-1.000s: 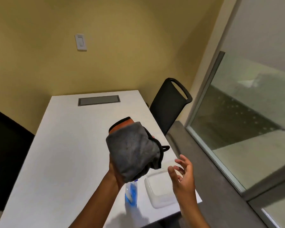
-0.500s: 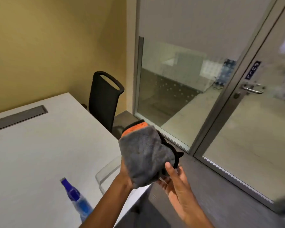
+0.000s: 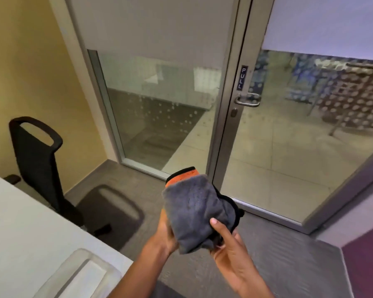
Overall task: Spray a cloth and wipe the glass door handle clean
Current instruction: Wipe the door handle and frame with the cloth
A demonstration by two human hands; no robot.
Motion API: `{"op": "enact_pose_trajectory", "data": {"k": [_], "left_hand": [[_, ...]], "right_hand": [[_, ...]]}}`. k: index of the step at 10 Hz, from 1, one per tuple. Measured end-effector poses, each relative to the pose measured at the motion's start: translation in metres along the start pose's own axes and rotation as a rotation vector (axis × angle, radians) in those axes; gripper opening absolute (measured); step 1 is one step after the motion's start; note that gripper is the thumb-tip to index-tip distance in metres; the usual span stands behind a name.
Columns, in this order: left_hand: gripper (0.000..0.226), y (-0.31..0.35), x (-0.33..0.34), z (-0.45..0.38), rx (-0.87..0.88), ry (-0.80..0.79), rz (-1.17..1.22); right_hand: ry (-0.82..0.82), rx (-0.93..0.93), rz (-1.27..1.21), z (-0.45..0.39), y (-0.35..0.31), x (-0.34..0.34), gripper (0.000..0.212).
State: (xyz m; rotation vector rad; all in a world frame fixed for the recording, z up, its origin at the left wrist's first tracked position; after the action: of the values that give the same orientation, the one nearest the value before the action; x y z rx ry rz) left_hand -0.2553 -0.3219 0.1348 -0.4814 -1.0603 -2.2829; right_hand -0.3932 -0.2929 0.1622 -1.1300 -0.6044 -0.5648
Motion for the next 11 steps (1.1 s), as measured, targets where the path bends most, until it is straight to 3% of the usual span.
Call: {"op": "enact_pose_trajectory", "data": {"k": [2, 3, 4, 6, 8, 10, 11], "left_hand": [[0.064, 0.002, 0.094, -0.059, -0.027, -0.274, 0.140], [0.086, 0.001, 0.130, -0.075, -0.056, -0.426, 0.167], [0.085, 0.000, 0.149, -0.093, -0.068, -0.479, 0.148], [0.048, 0.008, 0.176, -0.137, -0.060, -0.519, 0.098], [0.047, 0.019, 0.199, -0.203, -0.193, -0.502, 0.071], [0.055, 0.059, 0.226, -0.289, -0.346, -0.509, -0.067], [0.059, 0.091, 0.242, -0.326, -0.410, -0.538, -0.139]], "right_hand": [[0.077, -0.080, -0.053, -0.049, -0.070, -0.048, 0.024], [0.115, -0.101, -0.104, -0.069, -0.093, -0.067, 0.032], [0.183, -0.124, -0.114, -0.088, -0.108, -0.082, 0.038], [0.171, -0.160, -0.167, -0.123, -0.130, -0.095, 0.038], [0.147, -0.179, -0.192, -0.179, -0.145, -0.090, 0.038], [0.329, -0.183, -0.134, -0.268, -0.155, -0.088, 0.066], [0.384, -0.244, -0.184, -0.312, -0.165, -0.083, 0.062]]}}
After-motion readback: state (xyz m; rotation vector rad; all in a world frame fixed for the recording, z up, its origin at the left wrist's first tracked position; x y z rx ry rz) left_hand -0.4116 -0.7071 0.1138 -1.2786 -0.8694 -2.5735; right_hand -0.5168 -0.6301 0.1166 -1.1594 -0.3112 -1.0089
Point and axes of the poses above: each hand's wrist, its own z-axis away from the middle knuckle, its own x-axis out of the palm, y = z × x, the point moved 7 cm from there along -z, towards the middle knuckle, and after that the axes turned 2 degrees about -x, right-handed, at the moved point
